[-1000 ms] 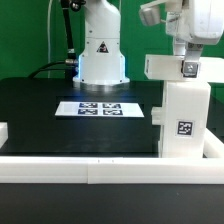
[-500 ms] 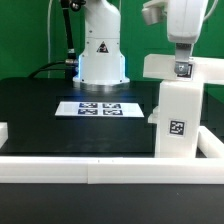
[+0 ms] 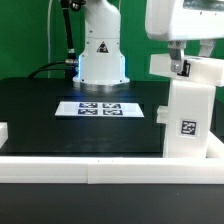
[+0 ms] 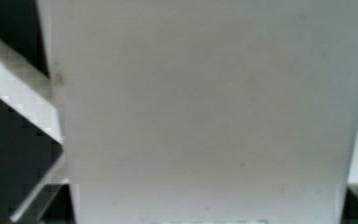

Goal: Assemble cabinet

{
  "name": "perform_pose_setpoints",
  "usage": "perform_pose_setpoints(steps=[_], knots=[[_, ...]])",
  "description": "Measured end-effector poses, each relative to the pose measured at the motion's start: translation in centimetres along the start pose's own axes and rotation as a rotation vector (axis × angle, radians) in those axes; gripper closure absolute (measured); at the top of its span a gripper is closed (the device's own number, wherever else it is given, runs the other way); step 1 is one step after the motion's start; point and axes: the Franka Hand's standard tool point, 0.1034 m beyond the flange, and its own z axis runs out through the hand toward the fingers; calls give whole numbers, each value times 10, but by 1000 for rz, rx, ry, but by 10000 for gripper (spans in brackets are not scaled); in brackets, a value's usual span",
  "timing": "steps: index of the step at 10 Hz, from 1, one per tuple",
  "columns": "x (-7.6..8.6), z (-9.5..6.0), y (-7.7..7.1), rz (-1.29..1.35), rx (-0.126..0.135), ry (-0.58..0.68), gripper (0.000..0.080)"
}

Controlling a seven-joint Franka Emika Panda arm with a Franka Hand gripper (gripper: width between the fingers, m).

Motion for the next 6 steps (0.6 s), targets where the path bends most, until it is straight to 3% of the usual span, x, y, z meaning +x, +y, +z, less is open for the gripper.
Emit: perform_pose_setpoints(steps=[6], knots=[[0,0,0,408,3,2,241]])
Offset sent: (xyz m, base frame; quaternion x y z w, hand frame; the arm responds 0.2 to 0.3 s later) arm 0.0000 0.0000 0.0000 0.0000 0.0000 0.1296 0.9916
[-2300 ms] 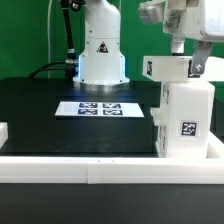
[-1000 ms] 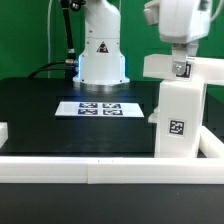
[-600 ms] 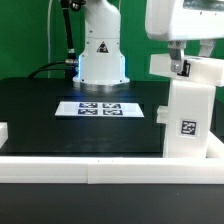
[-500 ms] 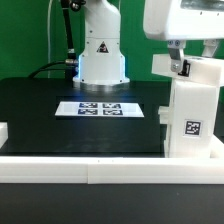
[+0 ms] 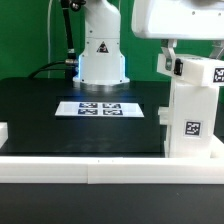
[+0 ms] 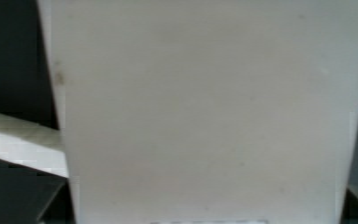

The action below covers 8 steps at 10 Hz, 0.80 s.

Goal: Assemble cabinet

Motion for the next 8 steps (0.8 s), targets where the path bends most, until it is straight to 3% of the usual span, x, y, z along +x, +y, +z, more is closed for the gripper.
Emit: perform_pose_setpoints(steps=[5,8], knots=[[3,1,-2,510,48,56,241],[3,2,1,628,49,52,235]])
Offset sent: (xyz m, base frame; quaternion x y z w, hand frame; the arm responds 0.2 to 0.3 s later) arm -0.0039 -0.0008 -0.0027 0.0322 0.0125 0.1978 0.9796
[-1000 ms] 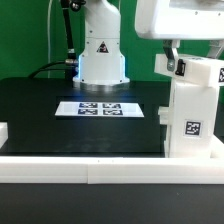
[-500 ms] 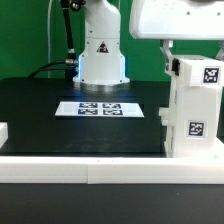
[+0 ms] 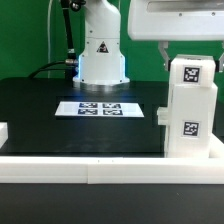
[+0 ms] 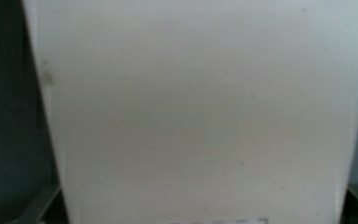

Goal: Assemble cabinet

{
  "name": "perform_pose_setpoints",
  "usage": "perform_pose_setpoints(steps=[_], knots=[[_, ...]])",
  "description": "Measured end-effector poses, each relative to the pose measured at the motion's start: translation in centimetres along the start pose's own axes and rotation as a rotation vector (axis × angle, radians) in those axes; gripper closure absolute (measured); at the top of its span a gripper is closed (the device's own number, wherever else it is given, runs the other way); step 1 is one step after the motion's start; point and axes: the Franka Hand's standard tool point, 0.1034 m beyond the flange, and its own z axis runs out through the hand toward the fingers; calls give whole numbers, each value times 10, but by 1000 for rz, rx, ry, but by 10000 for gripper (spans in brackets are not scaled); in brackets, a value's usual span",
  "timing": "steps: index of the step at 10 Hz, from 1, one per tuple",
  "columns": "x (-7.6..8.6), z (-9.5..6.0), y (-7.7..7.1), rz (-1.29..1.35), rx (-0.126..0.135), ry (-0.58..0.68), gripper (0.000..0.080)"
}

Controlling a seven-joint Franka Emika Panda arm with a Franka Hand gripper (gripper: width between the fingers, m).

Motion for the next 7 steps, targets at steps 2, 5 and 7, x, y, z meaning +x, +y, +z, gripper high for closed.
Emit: perform_pose_setpoints(steps=[2,5,7], knots=[[0,0,0,-2,0,0,49],[0,1,0,-3,0,-1,3],[0,1,0,-3,0,-1,3]])
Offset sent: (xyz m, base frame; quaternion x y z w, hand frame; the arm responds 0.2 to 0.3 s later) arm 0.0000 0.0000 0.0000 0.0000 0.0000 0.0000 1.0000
